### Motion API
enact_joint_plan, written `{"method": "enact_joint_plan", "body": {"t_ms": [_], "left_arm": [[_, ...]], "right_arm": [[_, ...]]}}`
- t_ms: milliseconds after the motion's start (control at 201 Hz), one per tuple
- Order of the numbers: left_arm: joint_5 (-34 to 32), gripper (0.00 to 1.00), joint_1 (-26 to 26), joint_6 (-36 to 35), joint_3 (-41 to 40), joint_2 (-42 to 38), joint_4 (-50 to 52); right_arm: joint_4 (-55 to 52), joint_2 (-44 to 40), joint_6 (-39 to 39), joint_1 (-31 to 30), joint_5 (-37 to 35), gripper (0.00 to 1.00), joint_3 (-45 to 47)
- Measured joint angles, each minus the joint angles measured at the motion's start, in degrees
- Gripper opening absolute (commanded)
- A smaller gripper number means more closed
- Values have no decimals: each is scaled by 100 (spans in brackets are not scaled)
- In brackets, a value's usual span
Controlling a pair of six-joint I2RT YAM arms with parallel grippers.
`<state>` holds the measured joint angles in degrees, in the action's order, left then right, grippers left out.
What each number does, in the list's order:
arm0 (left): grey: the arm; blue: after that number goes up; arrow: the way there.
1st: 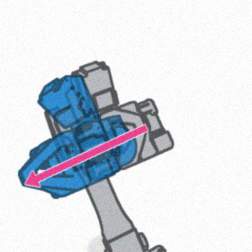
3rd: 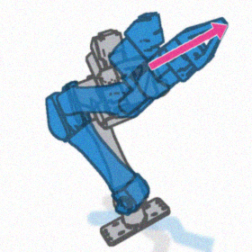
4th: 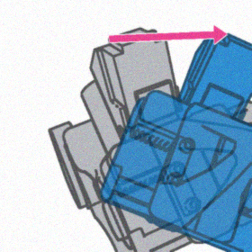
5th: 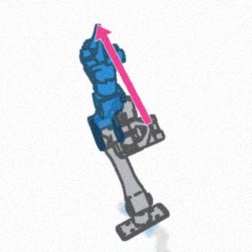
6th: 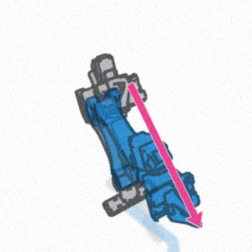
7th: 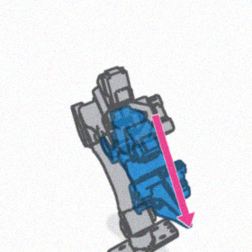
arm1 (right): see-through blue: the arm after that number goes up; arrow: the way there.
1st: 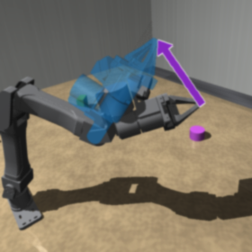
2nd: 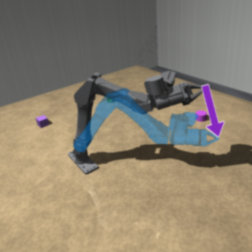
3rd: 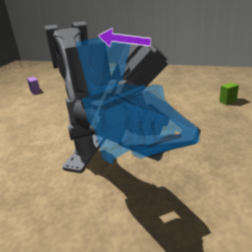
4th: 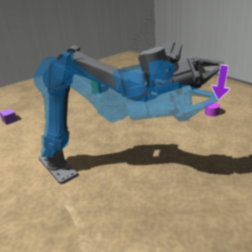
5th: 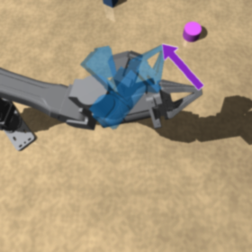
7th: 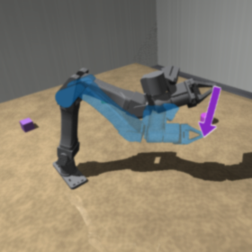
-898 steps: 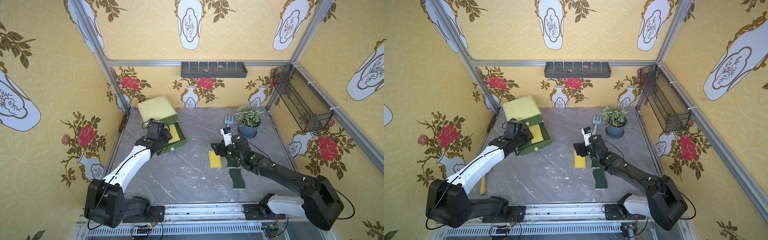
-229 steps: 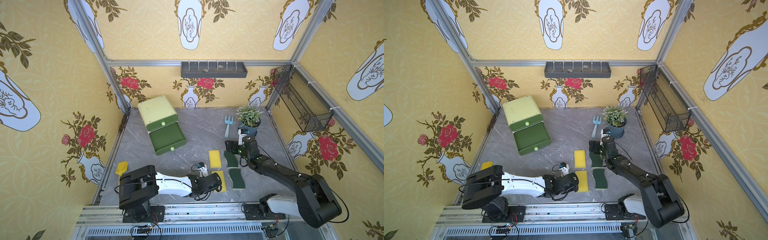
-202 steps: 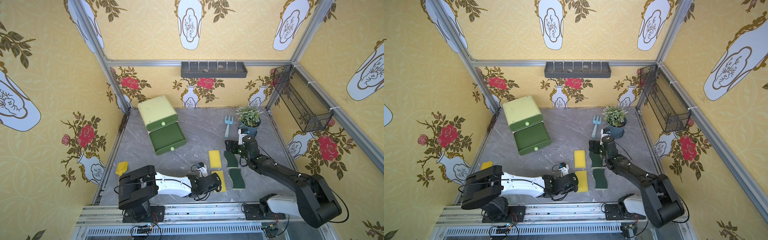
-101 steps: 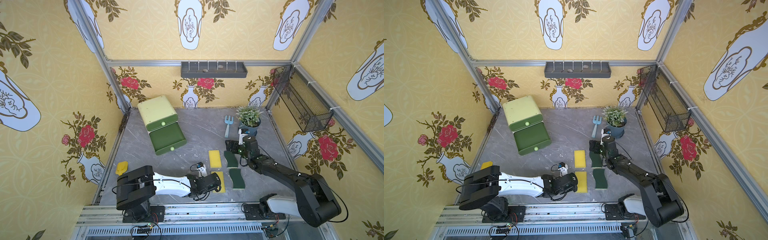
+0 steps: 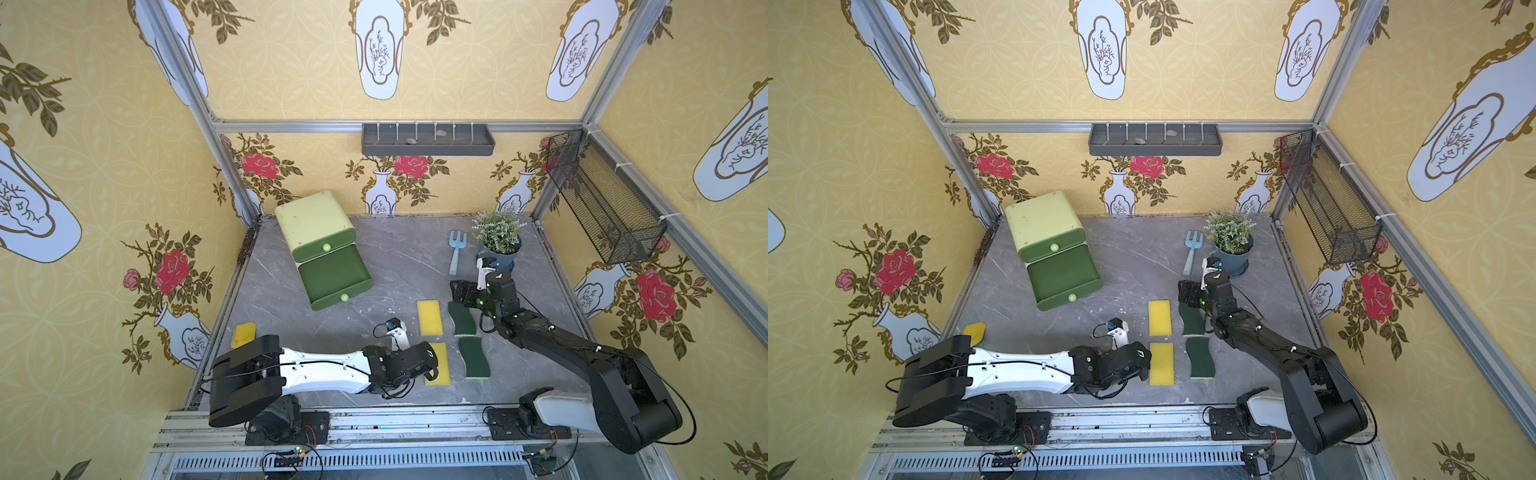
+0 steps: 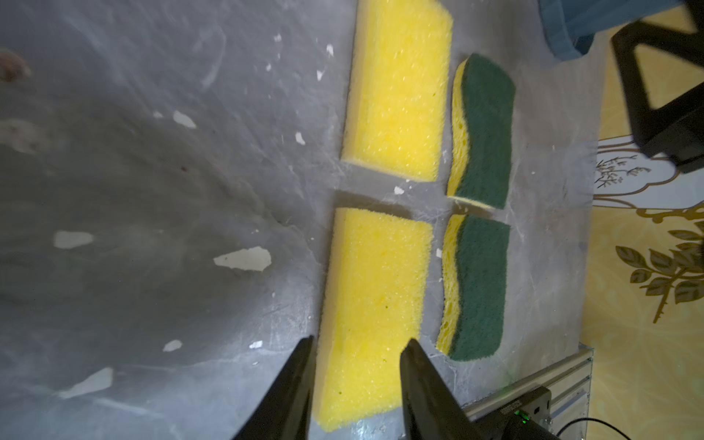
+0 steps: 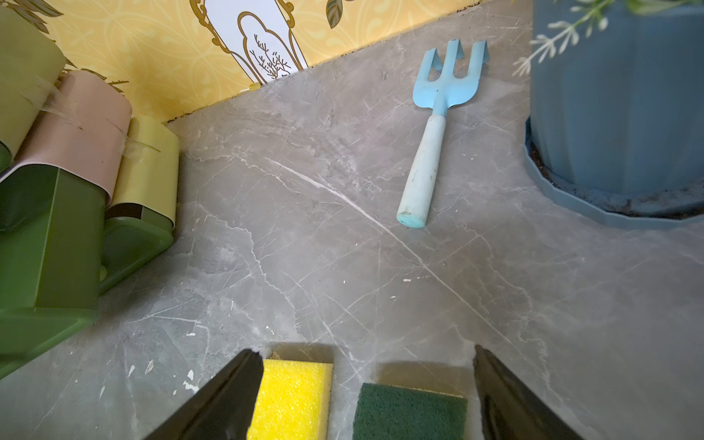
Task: Take the sponge out of the drawer
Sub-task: Place the sponge at the center of the board.
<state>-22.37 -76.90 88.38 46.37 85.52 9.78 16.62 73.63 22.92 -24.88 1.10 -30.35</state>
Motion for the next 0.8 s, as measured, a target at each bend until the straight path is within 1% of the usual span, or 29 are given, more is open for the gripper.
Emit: {"method": "enact_joint_plan", "body": {"t_ms": [164,309,428,523,657,717,796], "left_arm": [[-734,62,2,-114,162,-535,802],[-1327,66,136,-184,264,-861,1539],[-1572,67,481,-369,232,-1095,1886],[-1635,70,833,-619,87,-1285,1958],[-1613,73,1443,-1165,-197,-1558,1825],[-1580,76,1714,-1438,-330,-1644,1672],[-1478,77,2041,-1775,-511,-1720,1397]], "right_arm": [[-2,20,0,11,26,89,0],[15,46,0,11,149,89,0],[20,76,-2,13,203,89,0],[15,85,-2,13,291,89,0],[15,85,-2,13,299,89,0],[15,85,-2,13,306,89,0],[15,85,-2,13,306,89,0]]}}
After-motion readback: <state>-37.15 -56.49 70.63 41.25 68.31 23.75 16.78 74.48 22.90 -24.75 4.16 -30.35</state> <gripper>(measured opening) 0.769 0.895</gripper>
